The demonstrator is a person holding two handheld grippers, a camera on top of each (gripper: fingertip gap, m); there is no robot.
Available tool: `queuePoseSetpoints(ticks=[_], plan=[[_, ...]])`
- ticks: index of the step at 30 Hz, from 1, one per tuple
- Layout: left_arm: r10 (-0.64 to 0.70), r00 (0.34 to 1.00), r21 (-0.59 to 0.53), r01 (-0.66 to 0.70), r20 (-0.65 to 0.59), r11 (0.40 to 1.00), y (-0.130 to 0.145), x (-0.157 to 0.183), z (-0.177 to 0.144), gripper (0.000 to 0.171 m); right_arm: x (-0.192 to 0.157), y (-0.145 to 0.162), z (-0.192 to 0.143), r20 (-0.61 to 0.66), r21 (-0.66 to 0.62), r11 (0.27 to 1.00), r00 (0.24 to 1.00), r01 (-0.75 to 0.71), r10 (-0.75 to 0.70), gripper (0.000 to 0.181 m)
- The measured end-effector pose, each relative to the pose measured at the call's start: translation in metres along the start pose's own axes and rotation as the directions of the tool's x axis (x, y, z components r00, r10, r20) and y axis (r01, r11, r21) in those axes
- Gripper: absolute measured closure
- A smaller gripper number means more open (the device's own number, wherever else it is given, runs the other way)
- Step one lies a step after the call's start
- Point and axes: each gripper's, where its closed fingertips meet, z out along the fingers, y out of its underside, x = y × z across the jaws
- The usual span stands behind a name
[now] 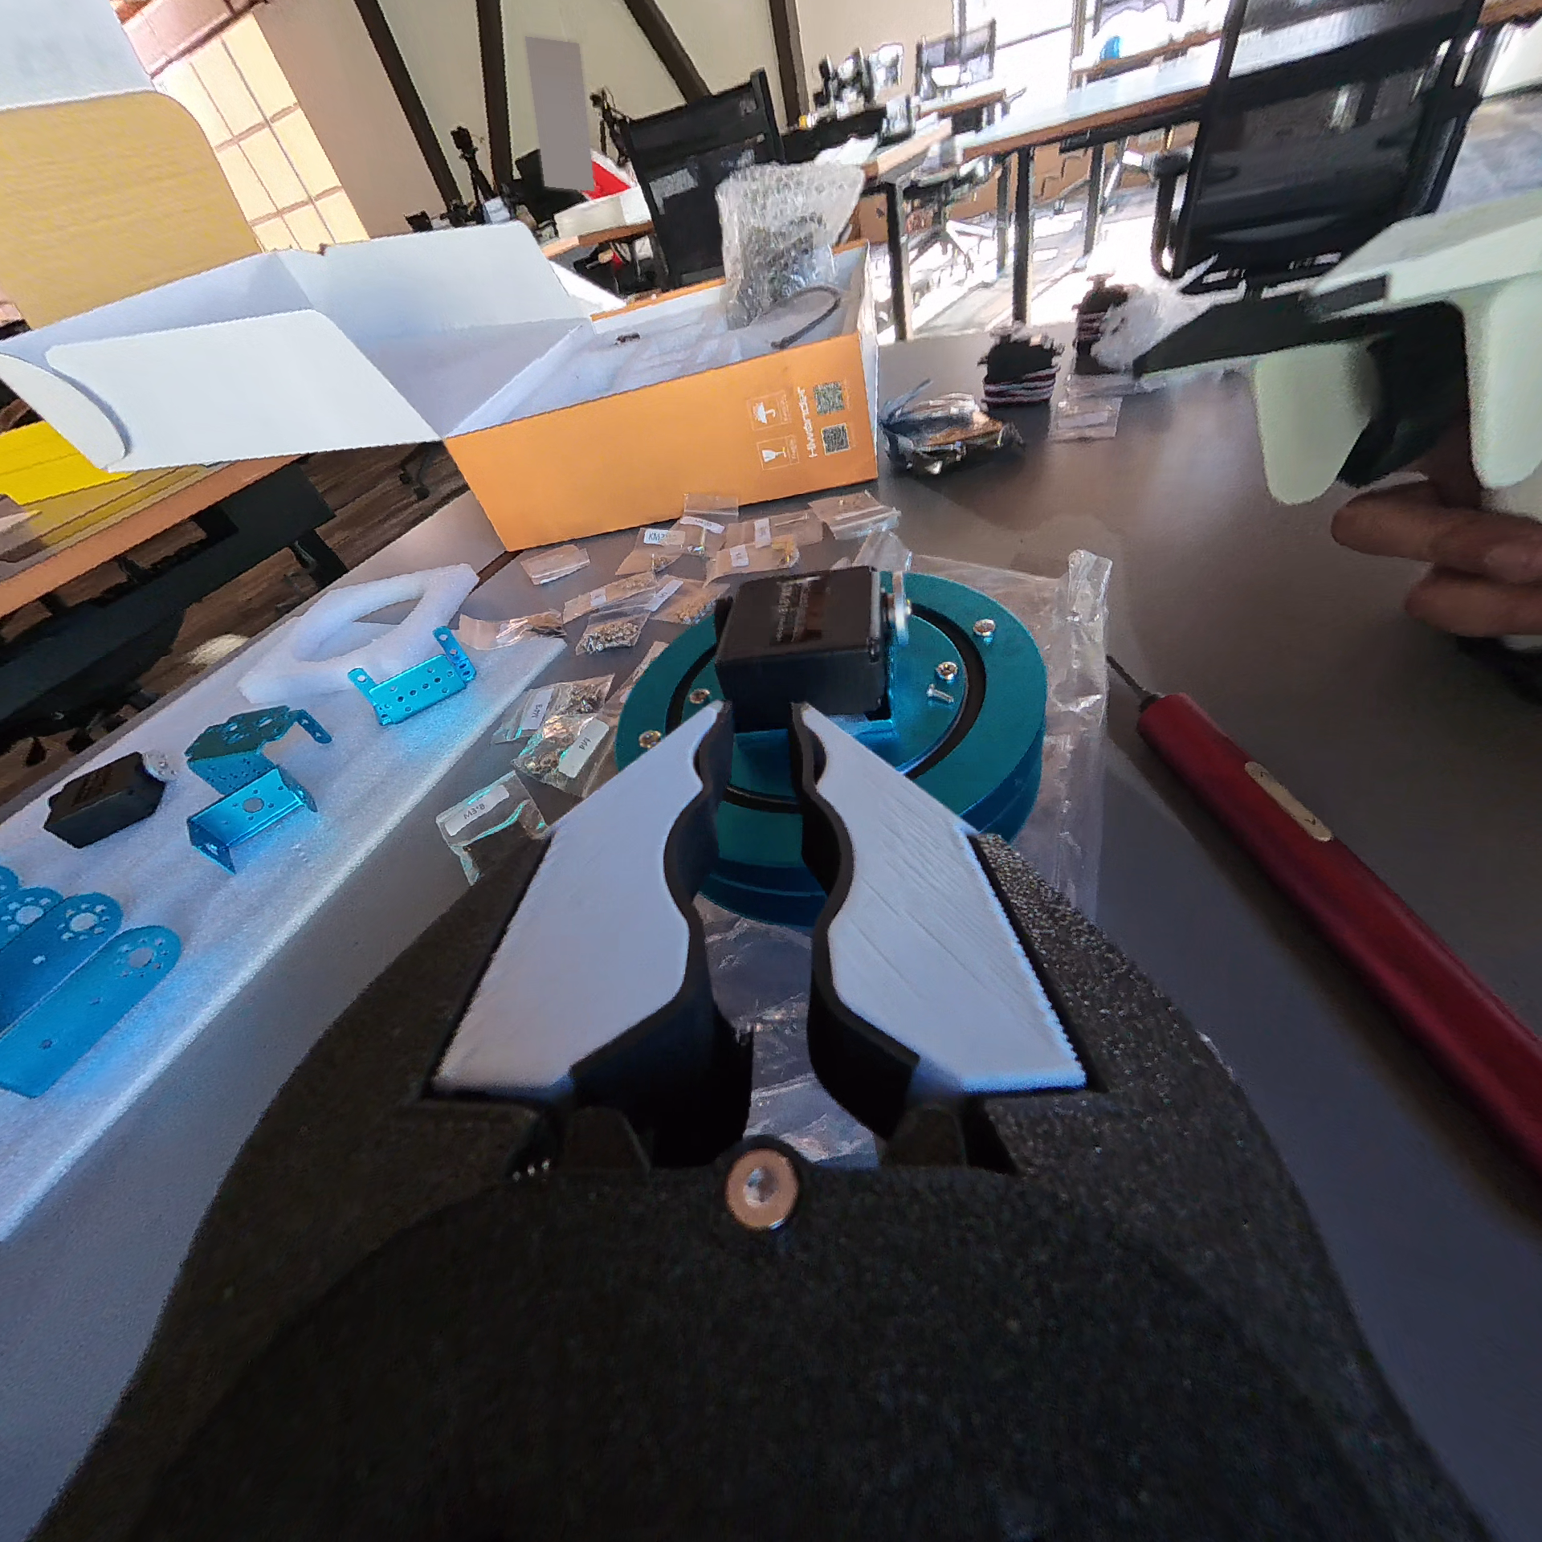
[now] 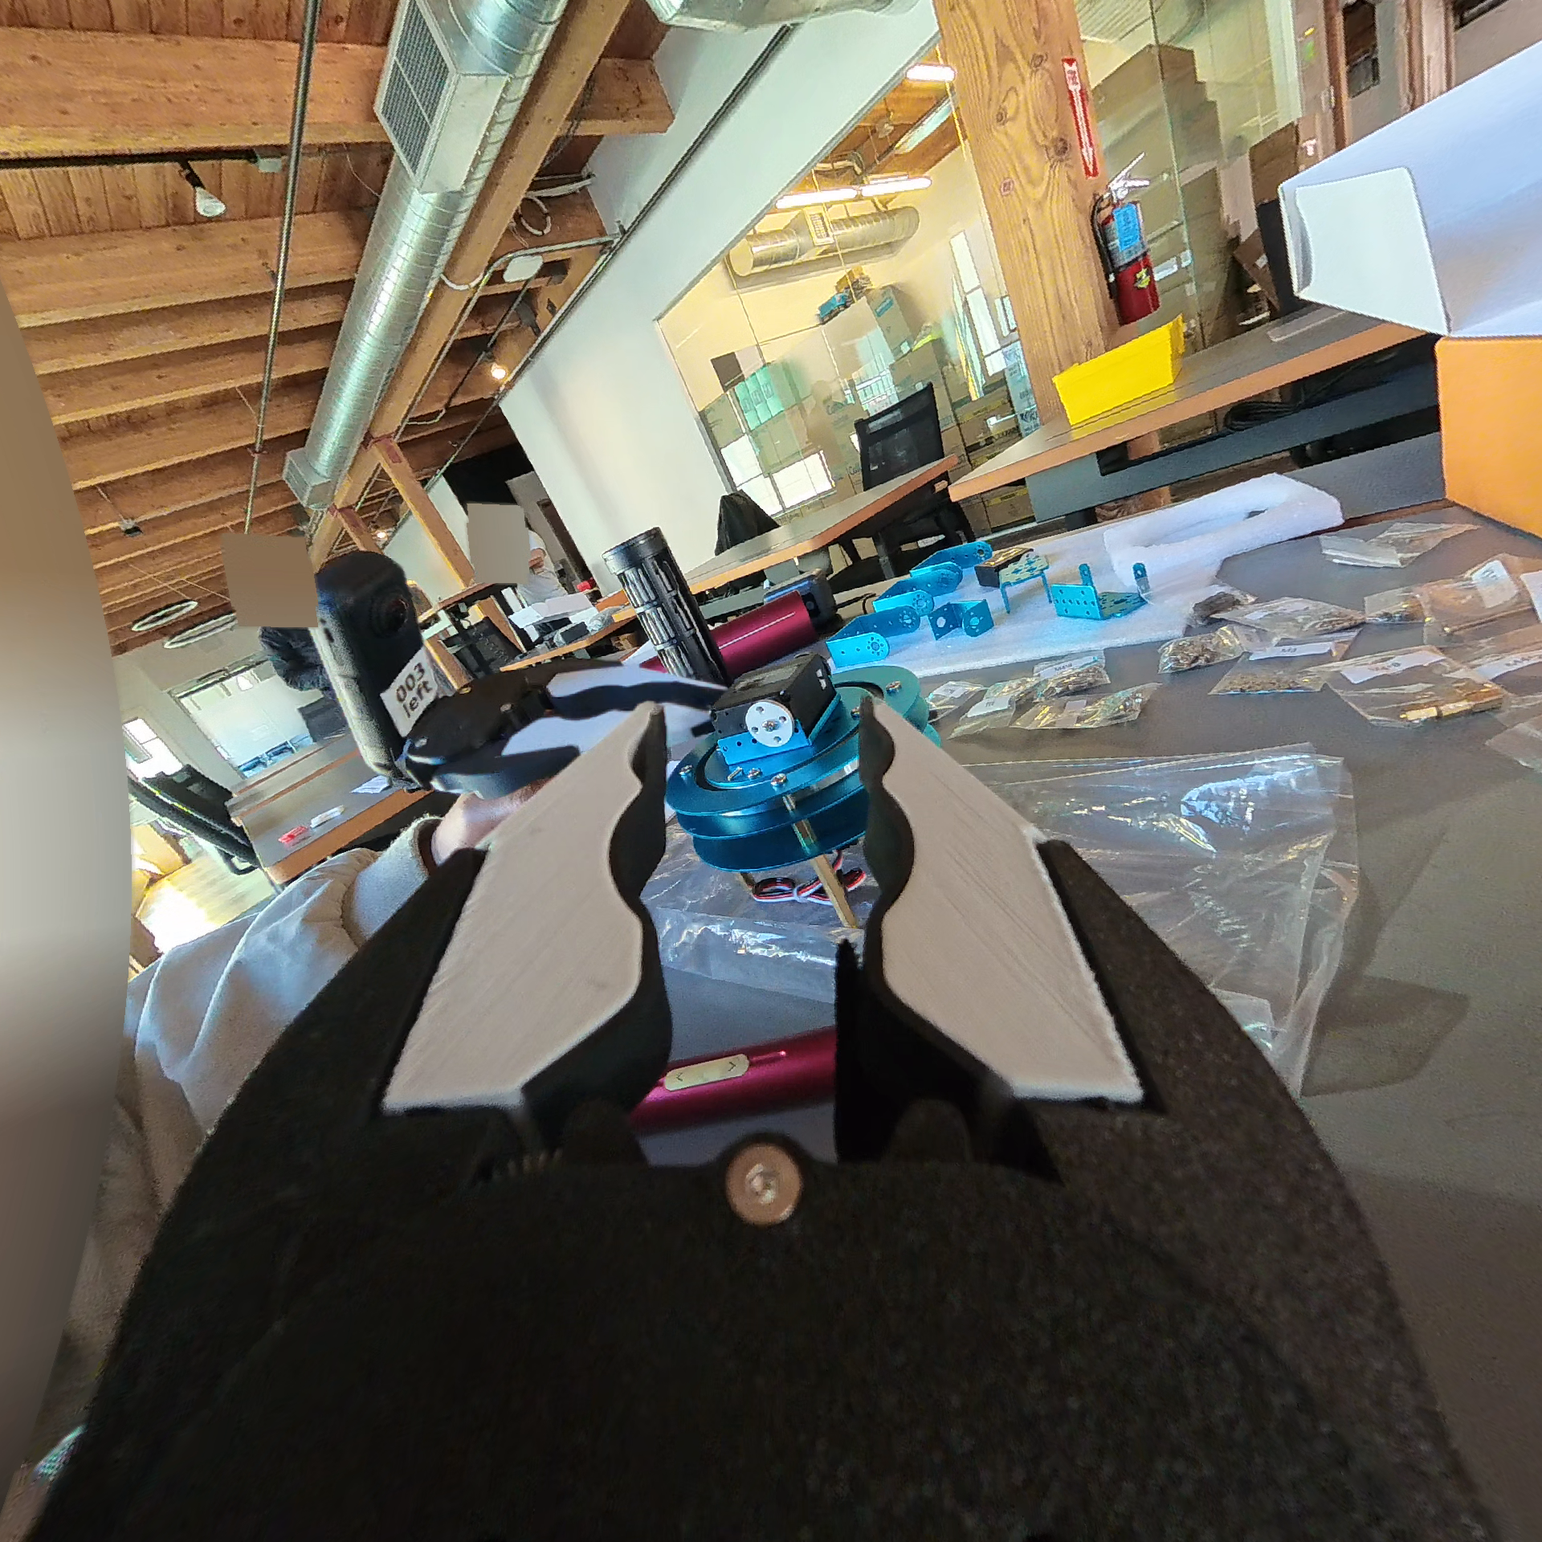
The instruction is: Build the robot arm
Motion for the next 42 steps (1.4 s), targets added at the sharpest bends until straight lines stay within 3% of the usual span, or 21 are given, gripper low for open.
queuePoseSetpoints(ticks=[42], plan=[[0.040,0.998,0.050,-0.042,0.048,0.998,-0.012,0.002,-0.005,0.156,0.003,-0.001,-0.001,0.014,0.012,0.999,0.999,-0.050,0.049,0.140]])
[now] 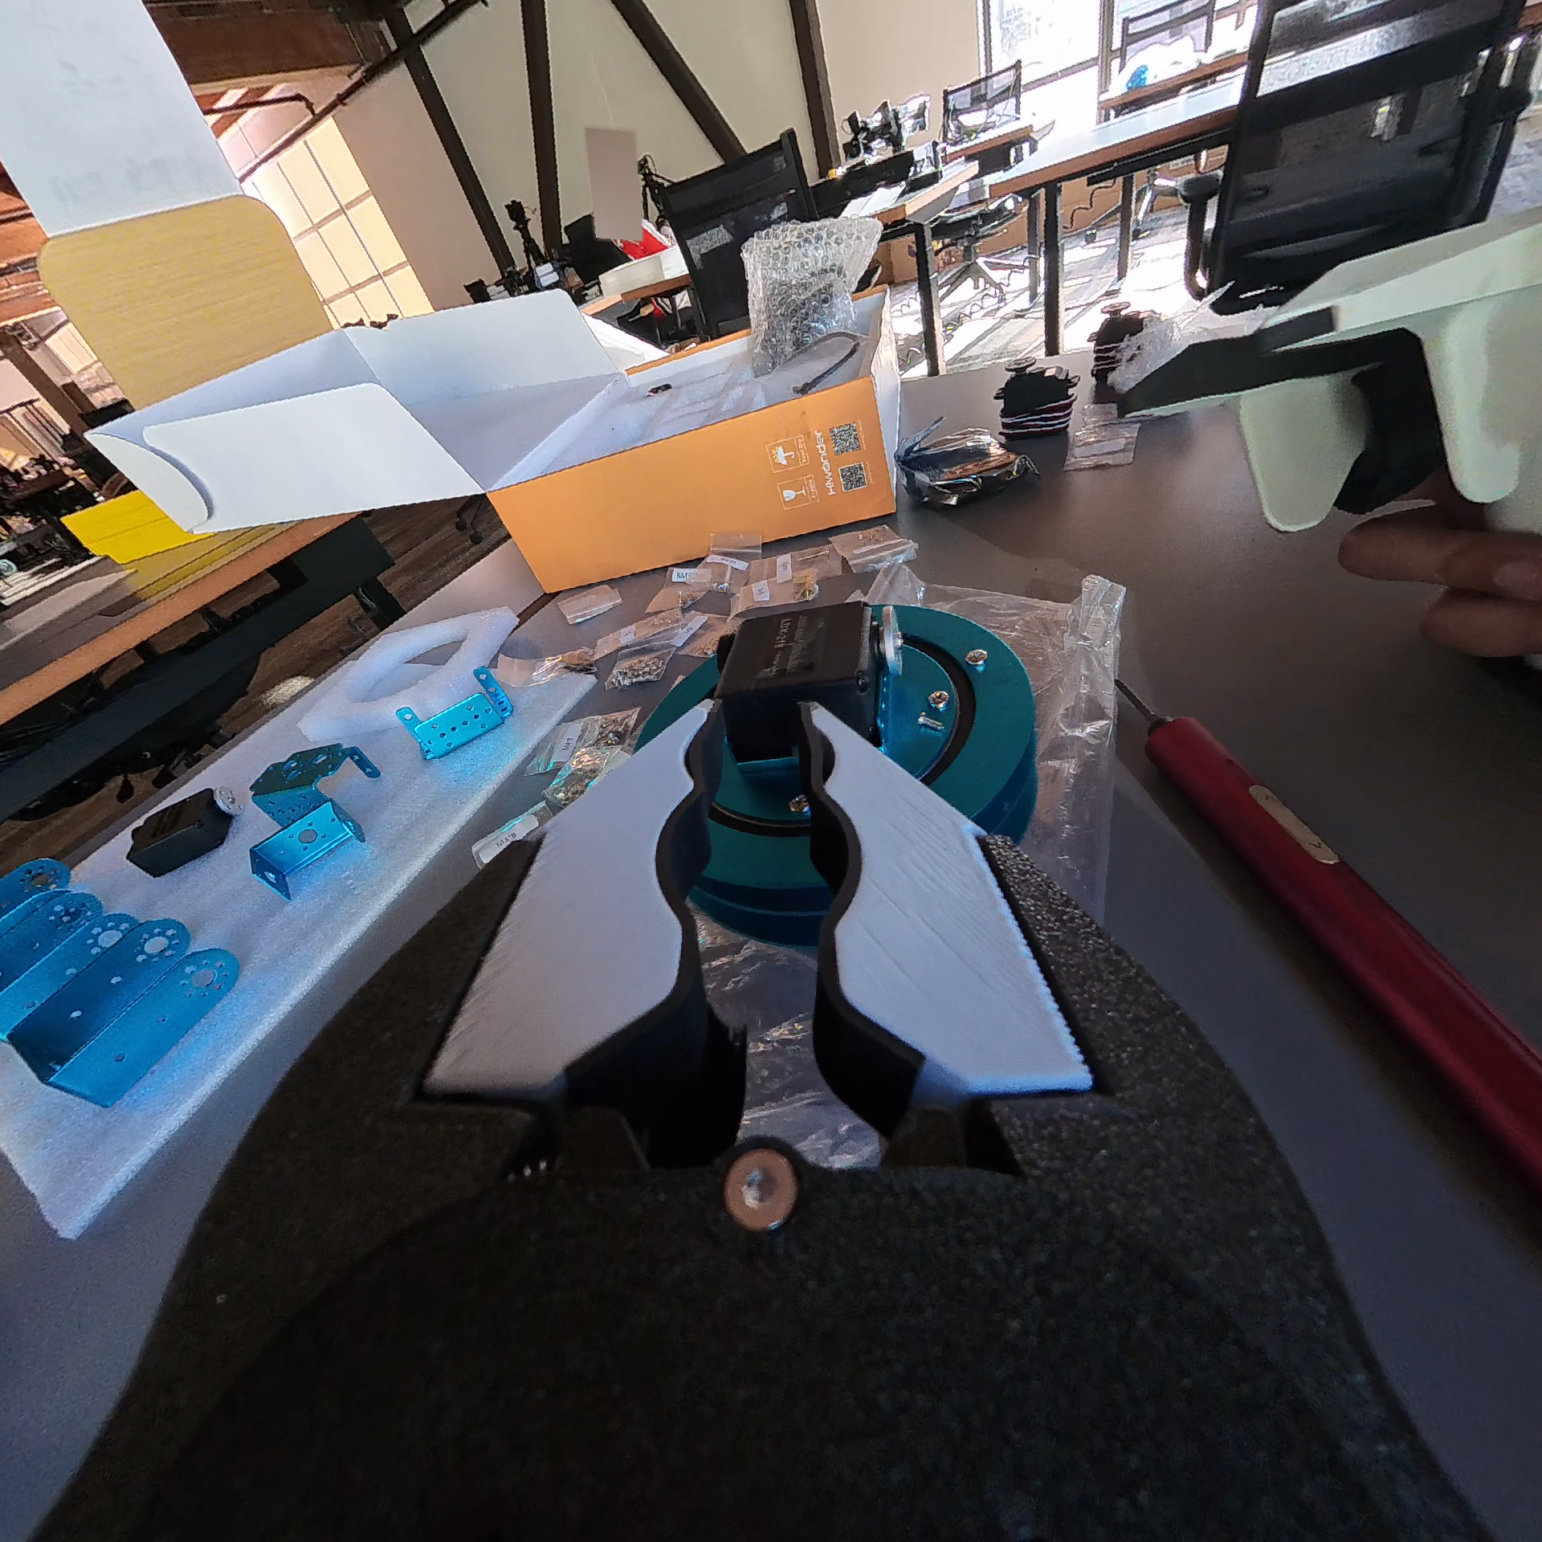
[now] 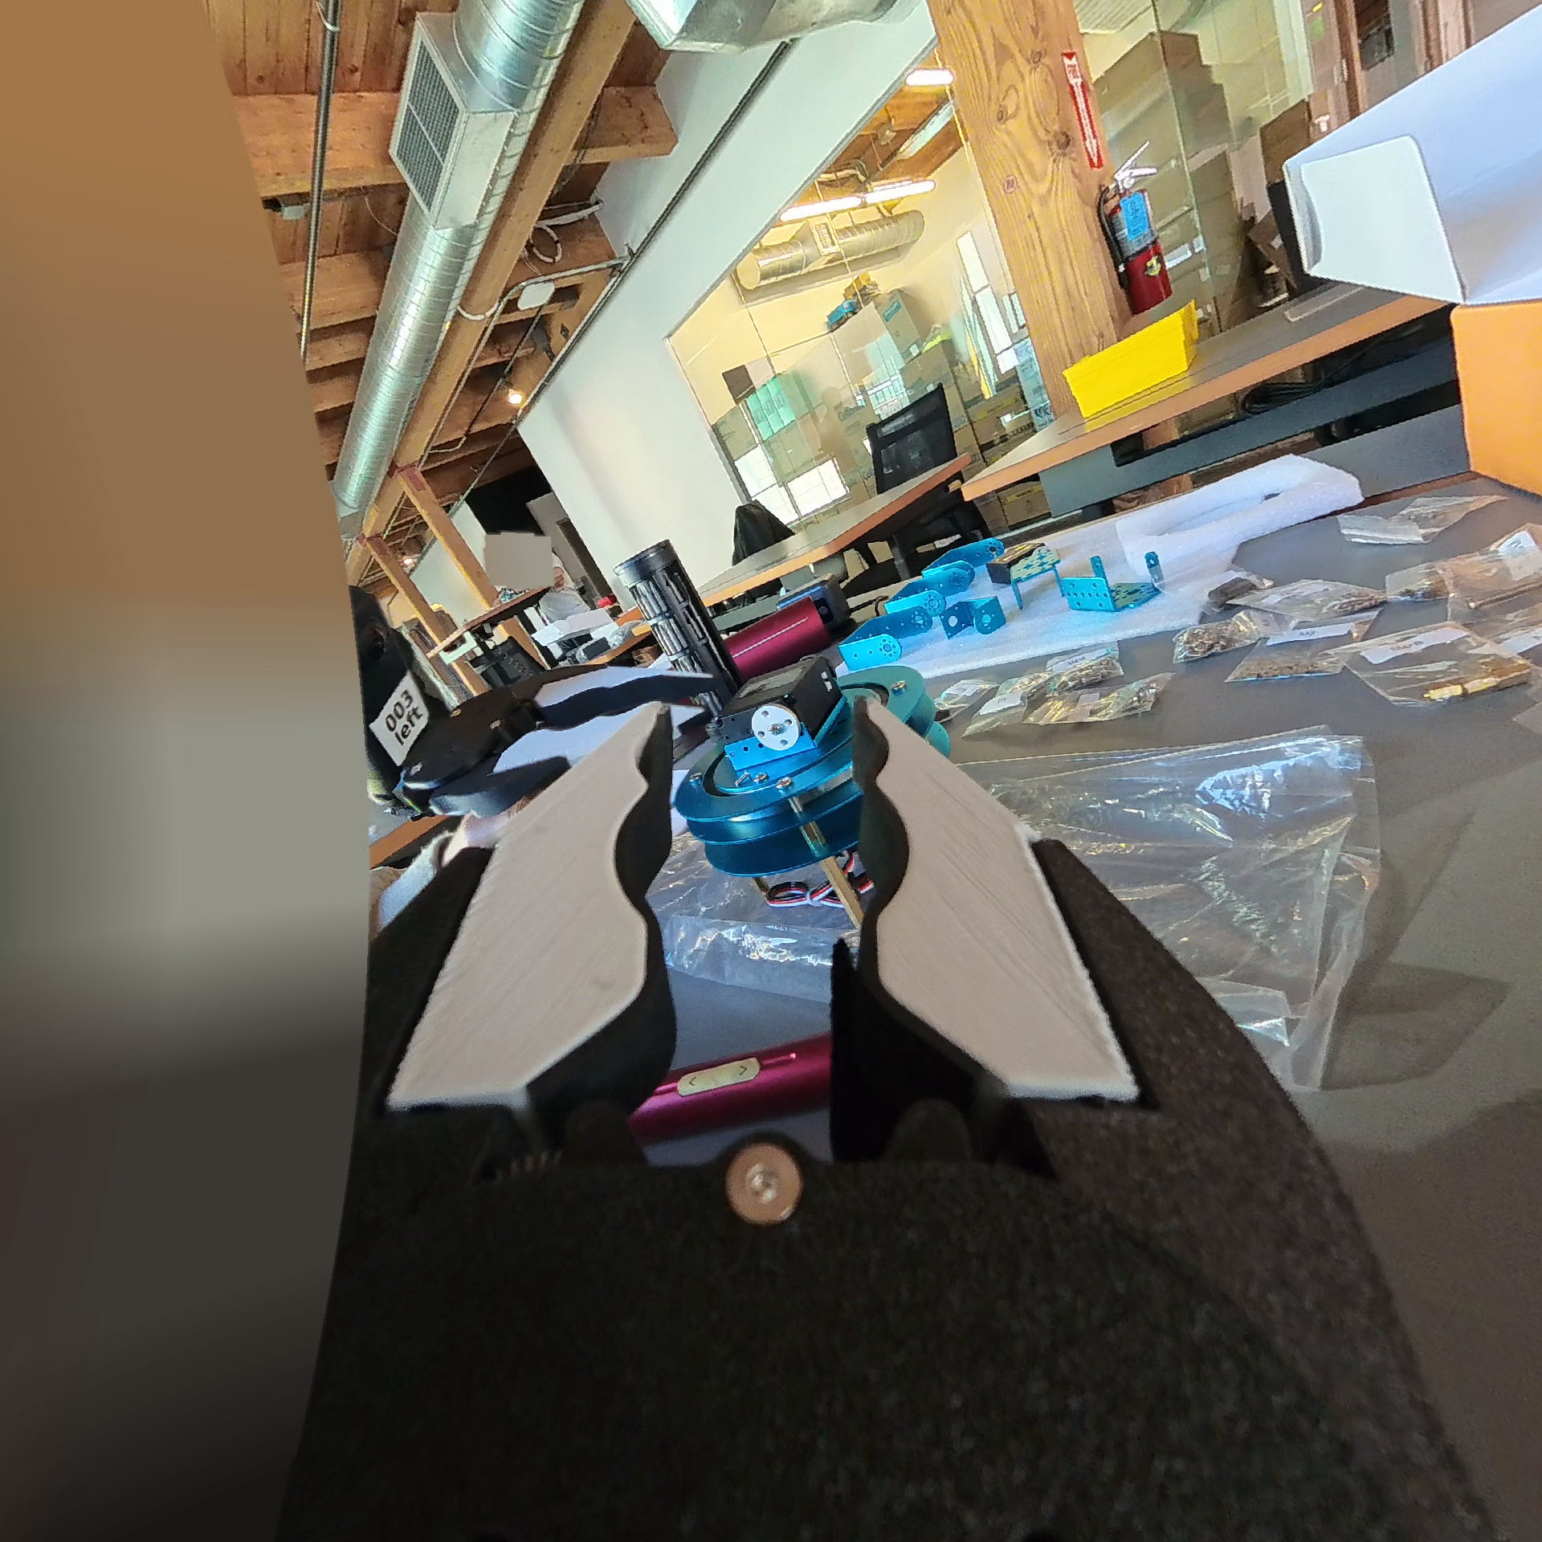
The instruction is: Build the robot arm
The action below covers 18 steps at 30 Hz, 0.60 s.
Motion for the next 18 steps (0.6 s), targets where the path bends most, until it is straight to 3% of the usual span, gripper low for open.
queuePoseSetpoints(ticks=[18], plan=[[0.015,1.000,-0.012,-0.016,-0.011,1.000,0.0020,0.0055,0.0011,0.155,-0.0019,-0.0025,-0.0022,0.021,0.017,1.000,1.000,-0.016,0.016,0.140]])
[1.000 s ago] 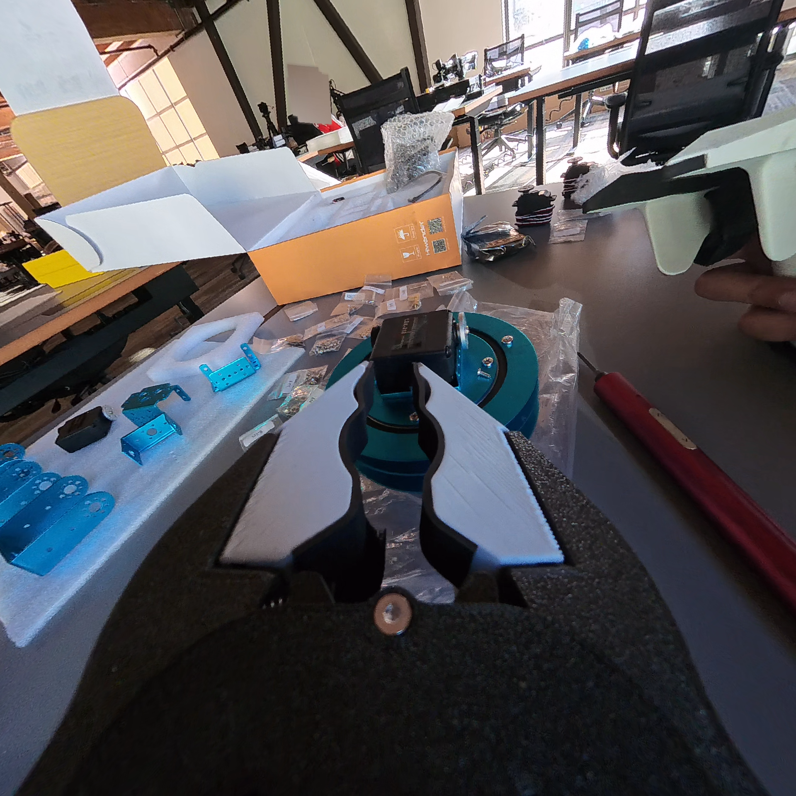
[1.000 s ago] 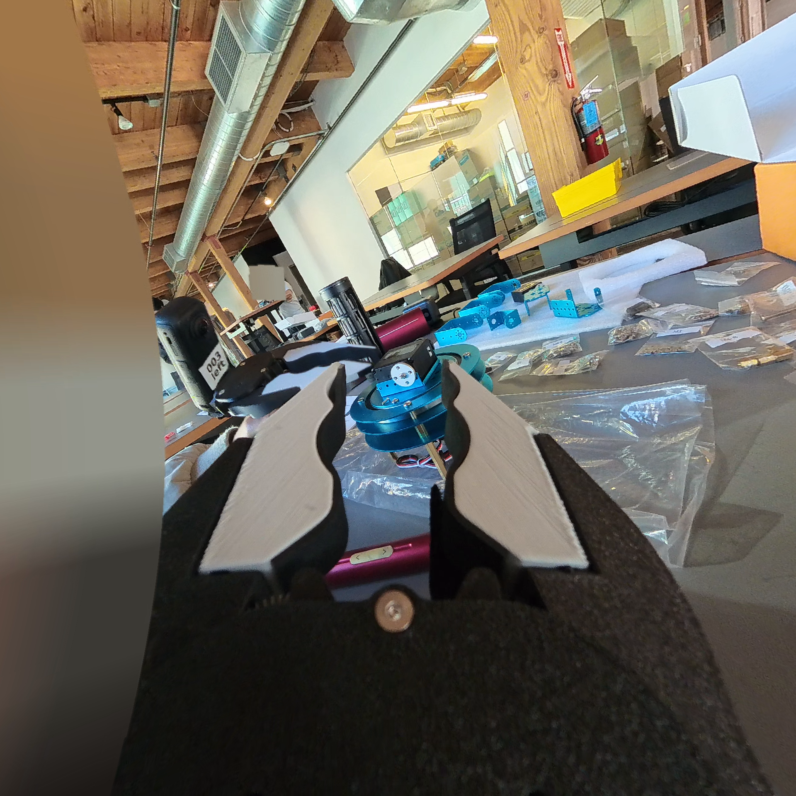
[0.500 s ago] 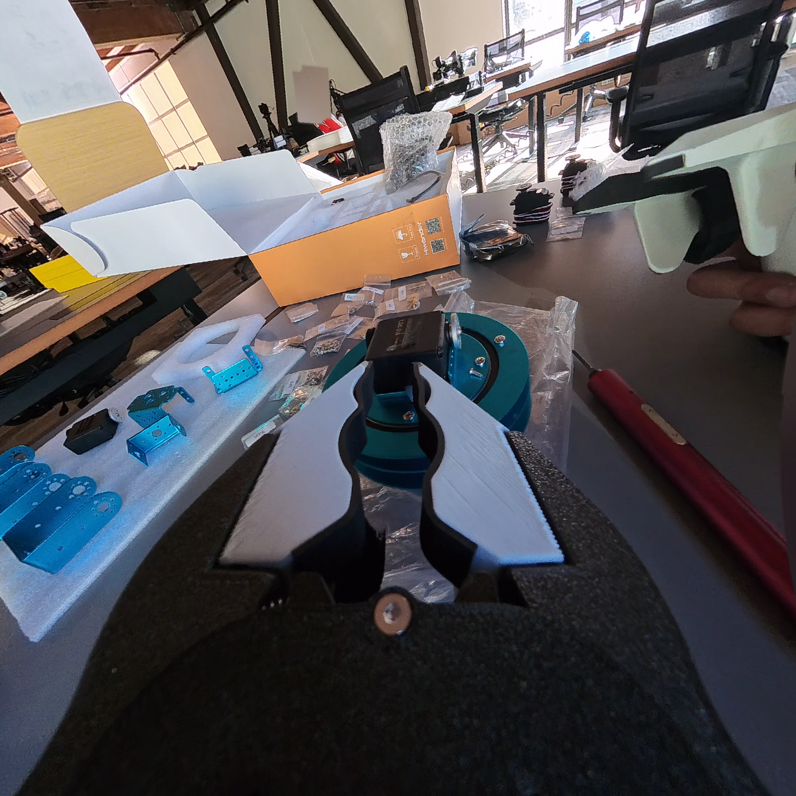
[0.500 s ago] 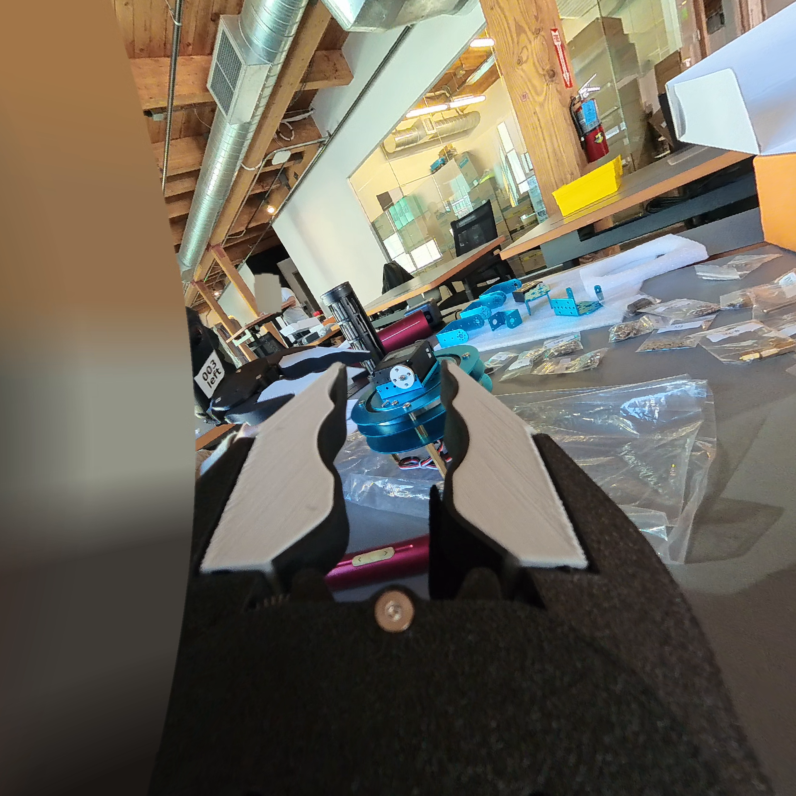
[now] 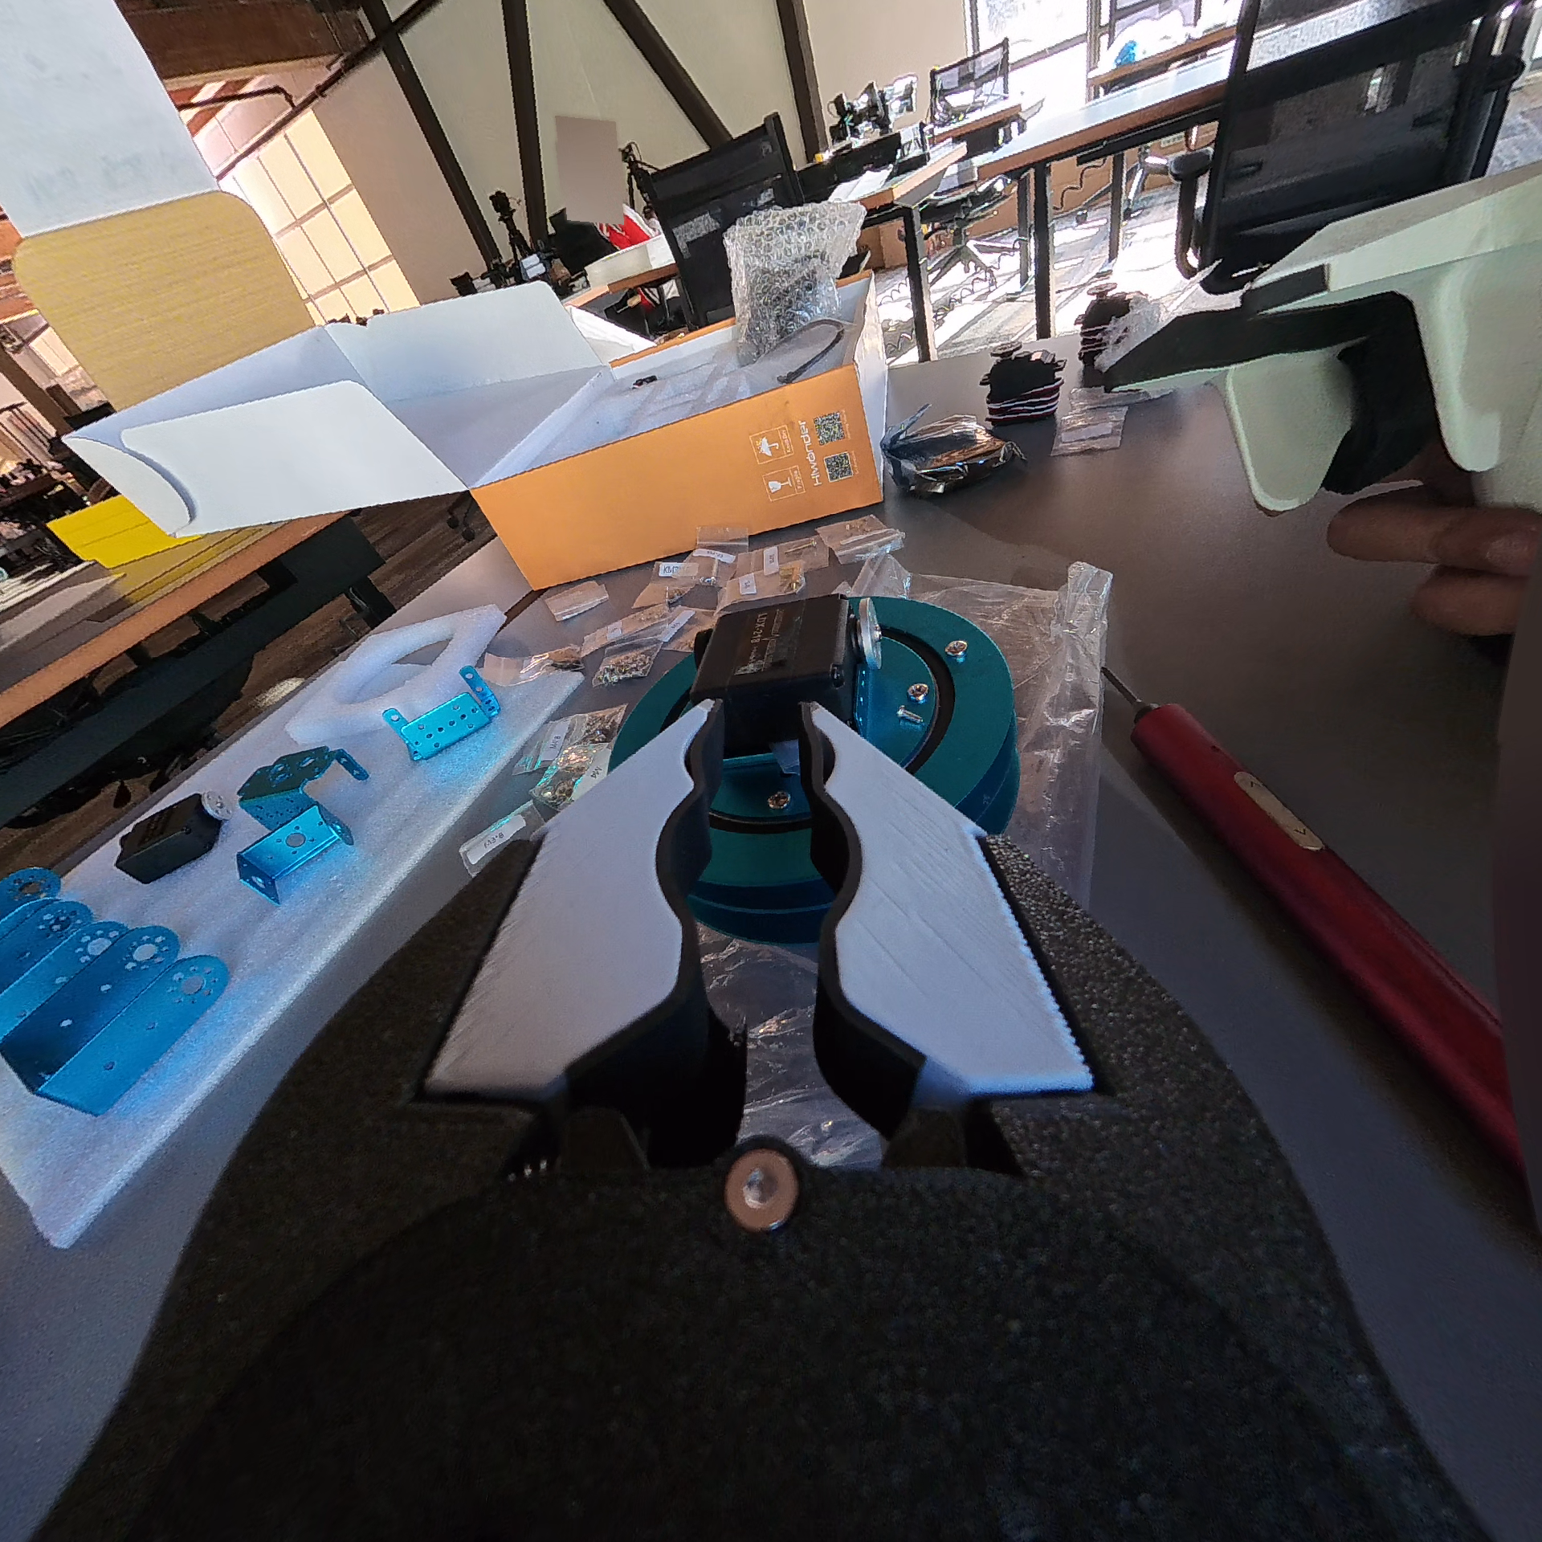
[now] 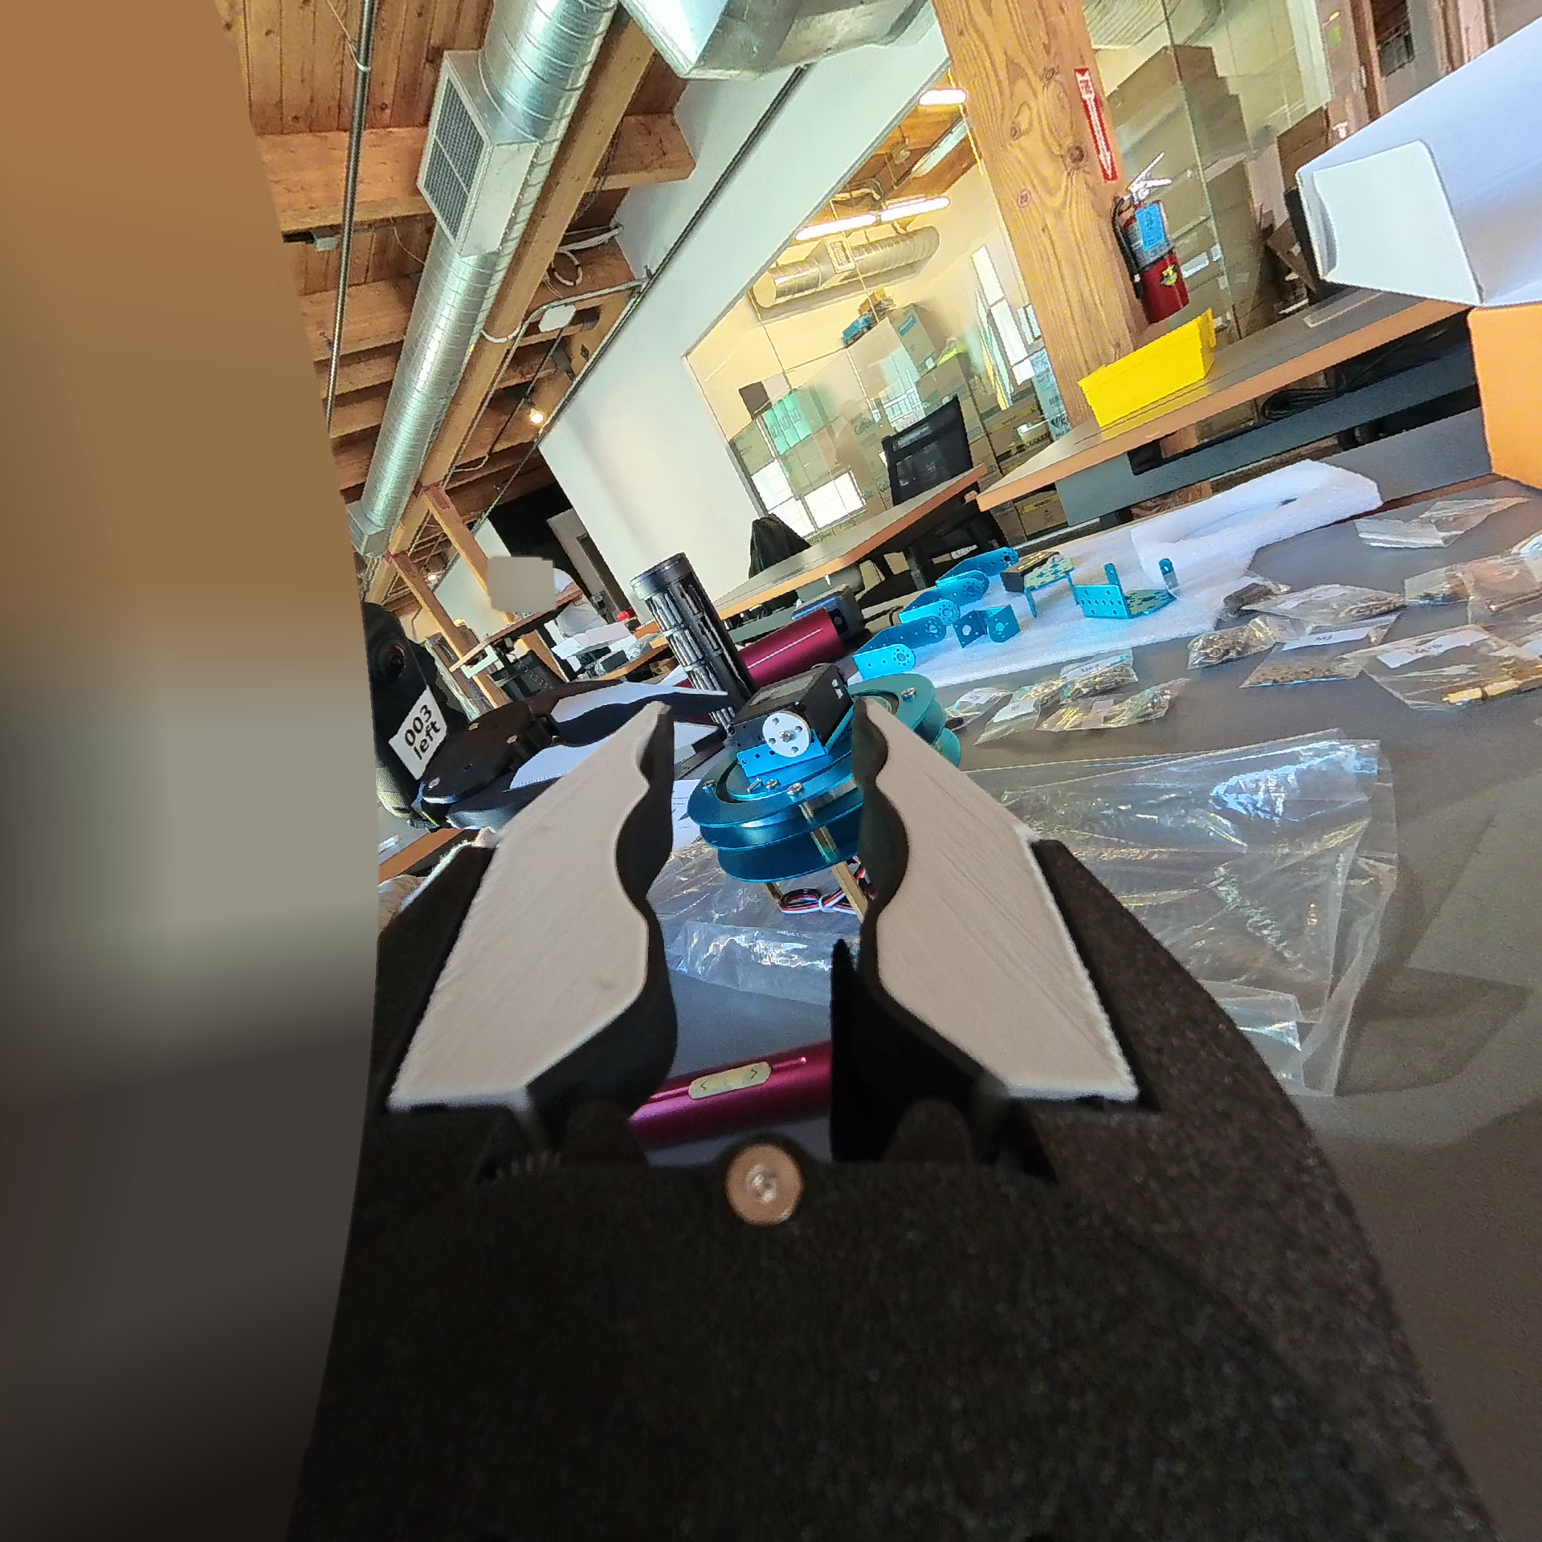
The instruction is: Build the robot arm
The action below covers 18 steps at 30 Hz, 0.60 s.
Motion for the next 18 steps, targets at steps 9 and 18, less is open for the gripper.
queuePoseSetpoints(ticks=[9,18], plan=[[0.003,1.000,-0.002,-0.003,0.000,1.000,0.0002,0.0001,0.0000,0.156,-0.0004,-0.0003,-0.0006,0.001,0.002,1.000,1.000,-0.001,0.001,0.140],[0.008,1.000,0.000,-0.008,0.001,1.000,-0.0008,0.0011,-0.0005,0.156,-0.0011,-0.0001,-0.0007,0.003,0.000,1.000,1.000,-0.002,0.002,0.140]])
